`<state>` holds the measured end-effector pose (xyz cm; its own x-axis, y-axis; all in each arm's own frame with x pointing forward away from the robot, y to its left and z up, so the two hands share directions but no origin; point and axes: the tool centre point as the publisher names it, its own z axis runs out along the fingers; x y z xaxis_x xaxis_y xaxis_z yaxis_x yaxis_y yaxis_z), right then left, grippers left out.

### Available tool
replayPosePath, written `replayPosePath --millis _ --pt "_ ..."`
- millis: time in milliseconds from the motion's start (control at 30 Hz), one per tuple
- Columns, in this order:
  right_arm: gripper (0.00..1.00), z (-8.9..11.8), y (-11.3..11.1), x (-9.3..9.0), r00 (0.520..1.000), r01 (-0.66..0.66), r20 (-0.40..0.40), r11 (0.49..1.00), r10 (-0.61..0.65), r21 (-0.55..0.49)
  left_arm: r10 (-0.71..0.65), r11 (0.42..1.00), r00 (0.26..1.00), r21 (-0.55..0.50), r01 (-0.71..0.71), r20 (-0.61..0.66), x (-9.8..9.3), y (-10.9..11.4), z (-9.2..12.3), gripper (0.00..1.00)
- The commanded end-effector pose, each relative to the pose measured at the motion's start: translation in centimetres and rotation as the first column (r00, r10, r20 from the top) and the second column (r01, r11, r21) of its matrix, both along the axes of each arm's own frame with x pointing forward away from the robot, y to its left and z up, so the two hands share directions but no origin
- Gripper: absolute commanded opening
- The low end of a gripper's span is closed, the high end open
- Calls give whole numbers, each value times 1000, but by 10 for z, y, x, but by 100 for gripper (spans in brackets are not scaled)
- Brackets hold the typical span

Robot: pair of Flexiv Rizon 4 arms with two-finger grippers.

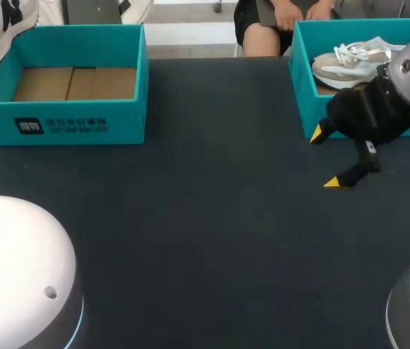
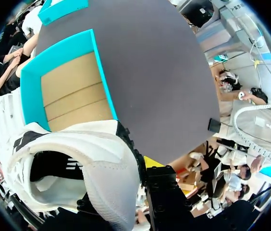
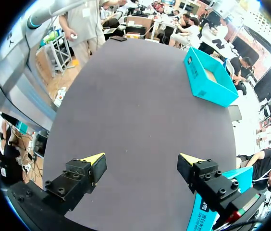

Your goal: Take the shoe out of the shoebox, open the shoe tongue, remove and reinsert the insole, then place the shoe into the shoebox

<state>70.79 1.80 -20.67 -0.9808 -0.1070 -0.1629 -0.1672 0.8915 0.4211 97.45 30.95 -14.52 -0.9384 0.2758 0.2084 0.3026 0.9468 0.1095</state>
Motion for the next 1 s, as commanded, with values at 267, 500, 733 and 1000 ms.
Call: replayPosePath --millis 267,500,733,1000 --pt "100 -1 1 0 1000 1 0 1000 -1 -3 3 1000 1000 4 -3 -21 8 0 3 0" --pt "100 -1 1 0 1000 1 0 1000 -1 -3 -629 777 777 -57 627 -27 -1 14 10 0" --pt "100 -1 1 0 1000 1 0 1000 -1 -3 -958 281 277 -50 958 -72 22 38 19 0" --pt "100 -1 1 0 1000 1 0 1000 -1 -3 -980 179 176 -30 983 -98 26 42 18 0"
